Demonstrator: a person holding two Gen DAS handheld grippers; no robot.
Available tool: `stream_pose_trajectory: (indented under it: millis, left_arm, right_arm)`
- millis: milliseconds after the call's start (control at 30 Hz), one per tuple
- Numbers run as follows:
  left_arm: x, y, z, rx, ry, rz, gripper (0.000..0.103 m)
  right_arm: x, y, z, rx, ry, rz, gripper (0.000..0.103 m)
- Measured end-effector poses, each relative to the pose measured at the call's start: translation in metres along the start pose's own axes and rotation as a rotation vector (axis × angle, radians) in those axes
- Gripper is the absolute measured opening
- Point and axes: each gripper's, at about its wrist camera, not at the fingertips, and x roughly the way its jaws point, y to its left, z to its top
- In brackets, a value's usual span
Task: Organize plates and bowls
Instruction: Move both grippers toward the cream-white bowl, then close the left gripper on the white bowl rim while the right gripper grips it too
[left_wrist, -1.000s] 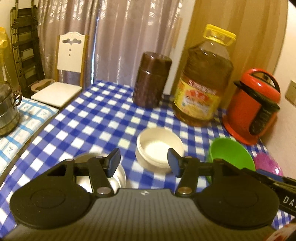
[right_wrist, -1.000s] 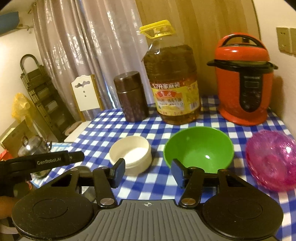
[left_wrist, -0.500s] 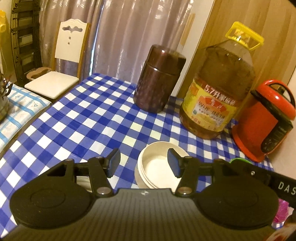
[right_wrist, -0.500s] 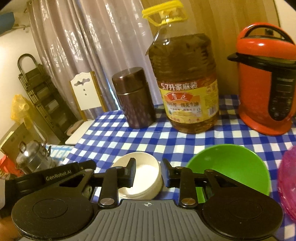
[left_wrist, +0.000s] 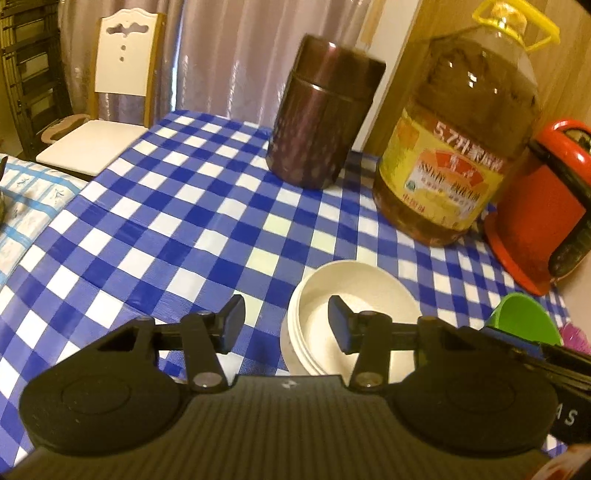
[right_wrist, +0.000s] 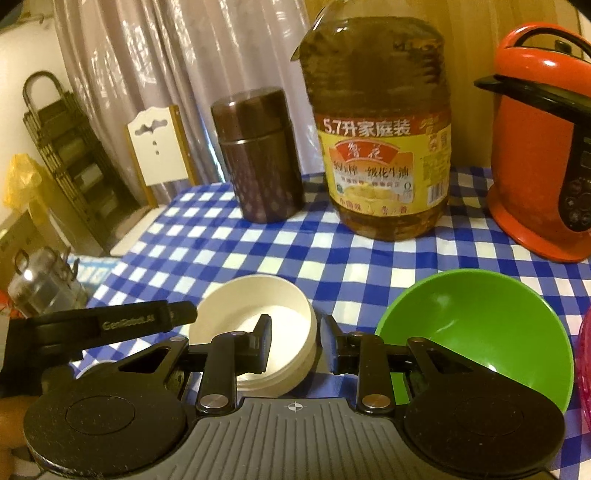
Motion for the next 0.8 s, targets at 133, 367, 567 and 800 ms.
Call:
stream_pose_trajectory:
  millis: [133, 367, 567, 800]
  left_arm:
    - [0.011, -0.001, -0.001, 0.02, 0.031, 0.001, 0.036]
    - [0.024, -0.007, -0.004, 0.075, 0.071, 0.017, 0.019]
    - [0.018, 0.0, -0.002, 0.063, 0.088, 0.012, 0.009]
    - [0.012, 0.011, -0.003, 0.037, 0.101, -0.004, 0.009]
  right_arm:
    - [0.004, 0.005, -0.003, -0.03, 0.004, -0.01, 0.031]
    - [0.009, 0.007, -0.008, -0.053, 0.017, -0.011, 0.031]
    - [0.012, 0.009, -0.007, -0.059, 0.024, -0.005, 0.031]
    - [0.023, 0.014, -0.011, -0.078, 0.064, 0.019, 0.031]
